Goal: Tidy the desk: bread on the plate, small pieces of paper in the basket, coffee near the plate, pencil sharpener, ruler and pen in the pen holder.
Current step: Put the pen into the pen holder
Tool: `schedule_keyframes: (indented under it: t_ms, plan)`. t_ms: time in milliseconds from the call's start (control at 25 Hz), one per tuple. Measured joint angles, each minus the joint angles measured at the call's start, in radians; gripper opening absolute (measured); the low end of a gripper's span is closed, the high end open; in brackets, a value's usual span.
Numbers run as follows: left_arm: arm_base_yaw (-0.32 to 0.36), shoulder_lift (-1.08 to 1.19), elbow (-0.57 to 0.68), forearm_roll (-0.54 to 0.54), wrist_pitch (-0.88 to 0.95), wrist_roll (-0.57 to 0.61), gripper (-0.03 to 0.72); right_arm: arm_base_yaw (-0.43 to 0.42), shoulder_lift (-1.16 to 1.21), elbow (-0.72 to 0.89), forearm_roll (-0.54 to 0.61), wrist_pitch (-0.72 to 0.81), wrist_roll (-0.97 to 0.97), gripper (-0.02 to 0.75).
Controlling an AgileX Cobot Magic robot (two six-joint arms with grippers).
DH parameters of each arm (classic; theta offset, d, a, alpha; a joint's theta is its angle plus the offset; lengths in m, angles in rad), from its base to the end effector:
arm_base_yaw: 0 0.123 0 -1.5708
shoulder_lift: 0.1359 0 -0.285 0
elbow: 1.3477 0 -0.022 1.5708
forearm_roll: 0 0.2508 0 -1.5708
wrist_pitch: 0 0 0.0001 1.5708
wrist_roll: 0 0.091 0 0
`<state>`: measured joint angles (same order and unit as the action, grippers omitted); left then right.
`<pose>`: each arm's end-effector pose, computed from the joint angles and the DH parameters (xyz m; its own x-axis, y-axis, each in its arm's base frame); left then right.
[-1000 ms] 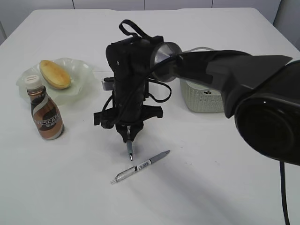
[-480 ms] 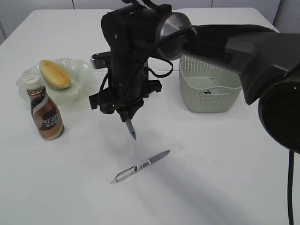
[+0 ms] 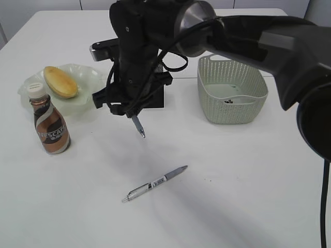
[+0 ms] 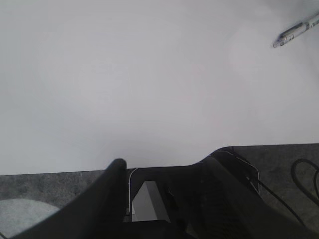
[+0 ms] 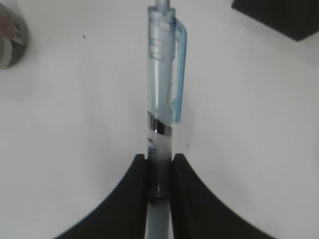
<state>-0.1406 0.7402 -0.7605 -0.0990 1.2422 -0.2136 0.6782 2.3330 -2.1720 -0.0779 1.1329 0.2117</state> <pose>0.1006 -0.0228 0.3086 -0.9134 -0.1153 -0.3904 -0.0447 0.9817 -0.1852 0.3988 0.3131 0.2192 -0.8235 -0.4359 -0.3632 -0.4674 0.8841 -0.0013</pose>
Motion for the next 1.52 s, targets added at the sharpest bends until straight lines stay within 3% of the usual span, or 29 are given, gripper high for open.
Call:
schedule_keyframes:
  t_ms: [320,920,1120,1400,1520]
  plan:
    - [0.000,0.000,0.000,0.000,0.002,0.000,0.361,0.000,0.000,0.000,-0.008,-0.156,-0.086,0.080]
    - [0.000,0.000,0.000,0.000,0.002,0.000,0.361,0.000,-0.051,0.015,-0.084,-0.628,-0.186,0.080]
    - [0.000,0.000,0.000,0.008,0.002,0.000,0.361,0.000,-0.135,0.213,-0.089,-0.875,-0.201,0.080]
    - [0.000,0.000,0.000,0.013,0.002,0.000,0.361,-0.012,-0.323,0.688,-0.101,-1.436,-0.203,0.080]
    - [0.000,0.000,0.000,0.016,0.002,0.000,0.361,-0.031,-0.361,0.798,-0.077,-1.594,-0.212,0.080]
